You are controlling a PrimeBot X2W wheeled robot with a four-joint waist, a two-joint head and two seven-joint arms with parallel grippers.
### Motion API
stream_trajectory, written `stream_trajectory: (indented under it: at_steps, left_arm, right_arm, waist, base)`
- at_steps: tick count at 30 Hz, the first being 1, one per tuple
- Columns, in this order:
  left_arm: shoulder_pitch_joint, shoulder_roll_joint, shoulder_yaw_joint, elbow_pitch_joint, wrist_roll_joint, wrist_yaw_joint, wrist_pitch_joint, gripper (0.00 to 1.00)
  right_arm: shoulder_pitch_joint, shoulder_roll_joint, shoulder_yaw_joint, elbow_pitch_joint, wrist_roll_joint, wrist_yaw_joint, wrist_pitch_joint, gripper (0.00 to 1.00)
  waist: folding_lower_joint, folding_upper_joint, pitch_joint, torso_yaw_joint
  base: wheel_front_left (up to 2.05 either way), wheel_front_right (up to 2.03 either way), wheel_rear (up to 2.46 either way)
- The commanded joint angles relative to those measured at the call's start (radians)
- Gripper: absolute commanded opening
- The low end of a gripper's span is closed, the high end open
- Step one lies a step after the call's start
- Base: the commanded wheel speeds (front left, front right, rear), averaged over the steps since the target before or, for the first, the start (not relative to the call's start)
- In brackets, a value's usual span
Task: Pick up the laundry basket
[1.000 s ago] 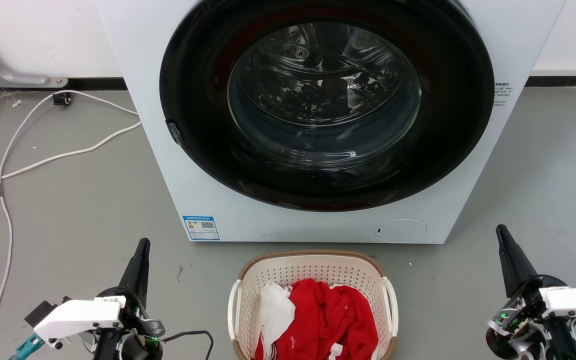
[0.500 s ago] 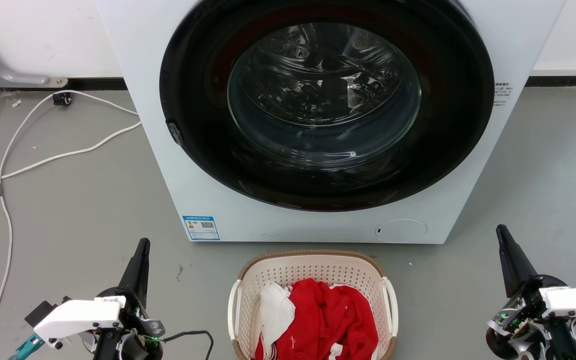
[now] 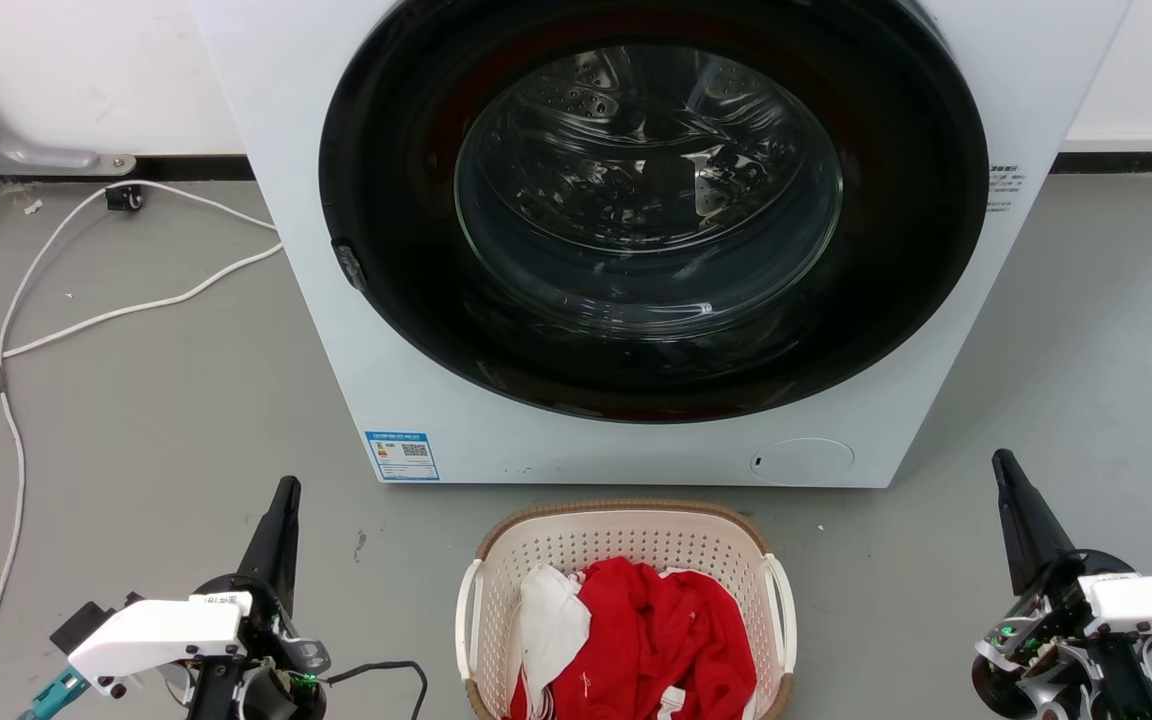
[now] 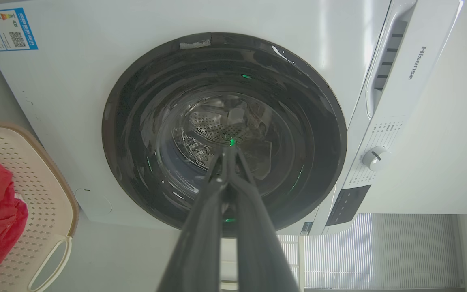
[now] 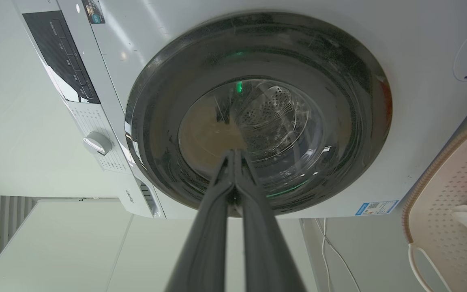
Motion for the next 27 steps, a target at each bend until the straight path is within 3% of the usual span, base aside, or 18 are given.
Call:
stream_trajectory:
  at_steps: [1,2,3,21,27]
  left_arm:
    - [-0.011,0.000,0.004,0.001,0.008,-0.003,0.001,0.00]
    - [-0.011,0.000,0.004,0.001,0.008,-0.003,0.002,0.00]
    - [0.002,0.000,-0.001,0.003,0.000,0.000,0.000,1.00]
    - [0.045,-0.006,0.004,-0.026,0.058,0.001,-0.069,1.00]
    - [0.048,-0.005,0.037,-0.042,0.119,0.001,-0.096,1.00]
  right_arm:
    - [-0.011,0.003,-0.002,0.001,-0.005,0.000,0.002,0.00]
    - [-0.011,0.004,-0.002,0.001,-0.005,0.000,0.002,0.00]
    - [0.002,0.000,0.000,0.002,0.000,0.000,0.000,1.00]
    - [0.044,0.004,0.027,-0.017,-0.037,0.000,-0.069,1.00]
    - [0.037,0.004,-0.003,-0.043,-0.145,0.000,-0.096,1.00]
  waist:
    - [0.0000,0.0000,0.000,0.000]
    - [0.0000,0.0000,0.000,0.000]
    - [0.0000,0.0000,0.000,0.000]
    - [0.0000,0.0000,0.000,-0.002]
    - [0.0000,0.0000,0.001,-0.003]
  base:
    - [0.00,0.00,0.00]
    - [0.00,0.00,0.00]
    - [0.00,0.00,0.00]
    - [0.00,0.00,0.00]
    - [0.00,0.00,0.00]
